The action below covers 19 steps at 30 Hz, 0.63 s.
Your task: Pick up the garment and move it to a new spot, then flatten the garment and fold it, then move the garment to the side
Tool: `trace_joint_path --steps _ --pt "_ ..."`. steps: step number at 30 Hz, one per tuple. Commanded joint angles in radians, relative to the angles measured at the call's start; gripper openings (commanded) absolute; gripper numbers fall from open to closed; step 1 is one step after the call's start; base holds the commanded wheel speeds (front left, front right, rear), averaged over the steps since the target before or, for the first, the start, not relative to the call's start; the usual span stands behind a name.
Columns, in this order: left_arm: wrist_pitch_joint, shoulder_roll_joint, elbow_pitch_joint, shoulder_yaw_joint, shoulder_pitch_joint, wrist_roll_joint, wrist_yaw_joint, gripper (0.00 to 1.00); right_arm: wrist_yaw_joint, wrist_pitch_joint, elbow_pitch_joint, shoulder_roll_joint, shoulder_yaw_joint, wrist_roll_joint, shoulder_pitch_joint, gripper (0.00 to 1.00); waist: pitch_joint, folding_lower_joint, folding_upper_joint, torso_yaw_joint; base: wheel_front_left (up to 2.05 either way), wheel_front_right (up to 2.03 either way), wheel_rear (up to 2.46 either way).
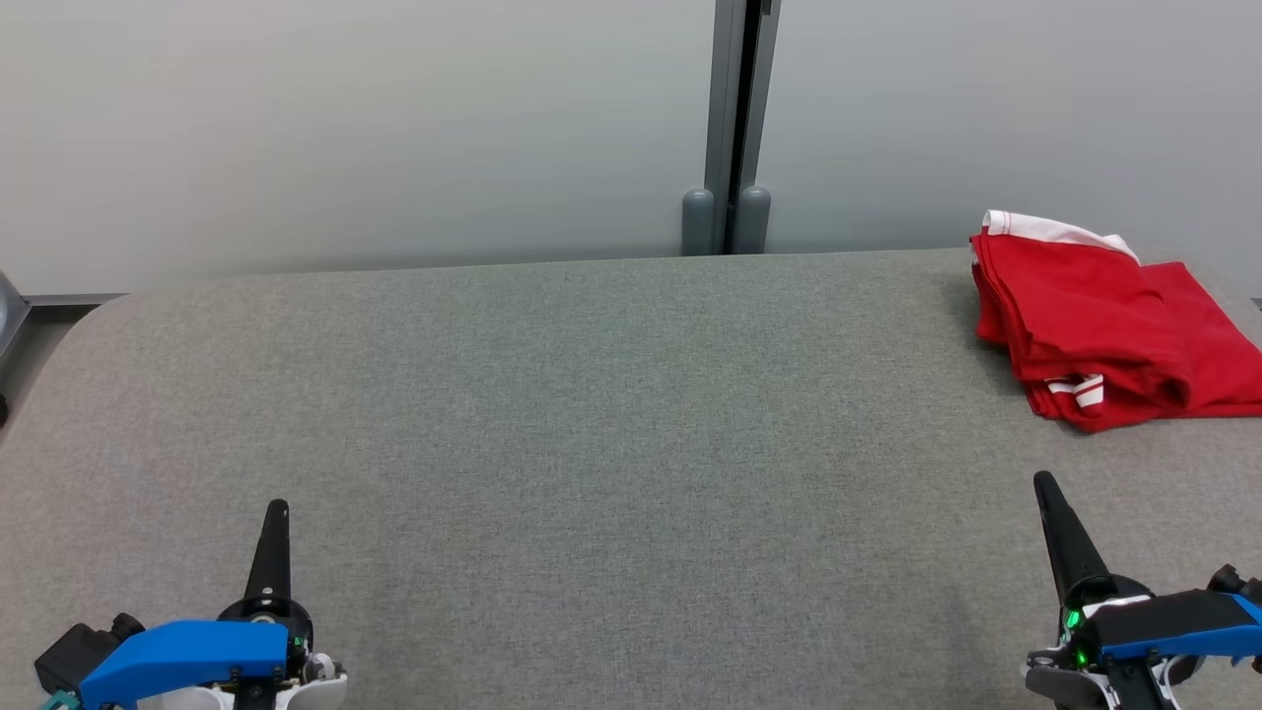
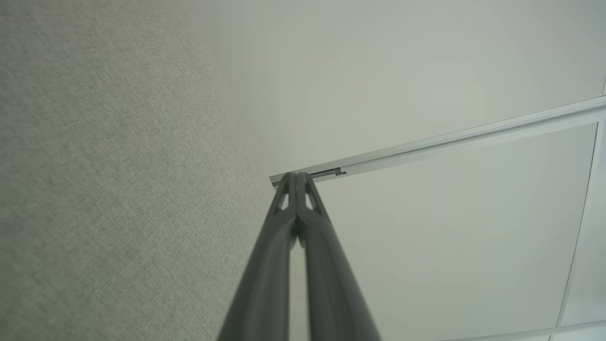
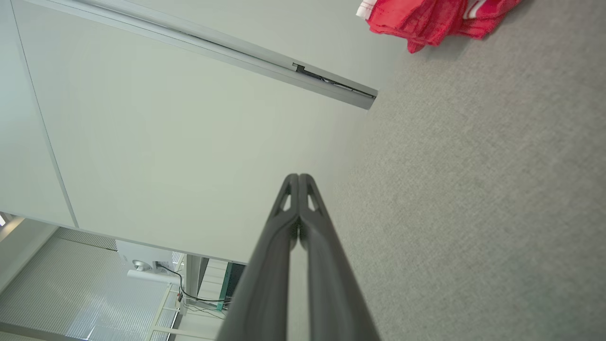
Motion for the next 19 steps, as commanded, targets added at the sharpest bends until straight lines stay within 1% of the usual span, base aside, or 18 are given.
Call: trace_joint_path --steps 1,19 --pt "0.004 0.002 -0.009 0.005 -0.024 -0.012 -0.006 0.0 0.0 0.001 -0.003 0.001 -0.003 0.017 -0.019 0.0 0.0 0.0001 0.0 0.0 0.0 0.0 0.0" --pt "0.043 -0.007 -0.011 0.025 -0.044 -0.144 -0.009 0.0 0.0 0.016 0.011 0.003 -0.008 0.156 -0.035 0.0 0.002 0.0001 0.0 0.0 0.0 0.0 0.0"
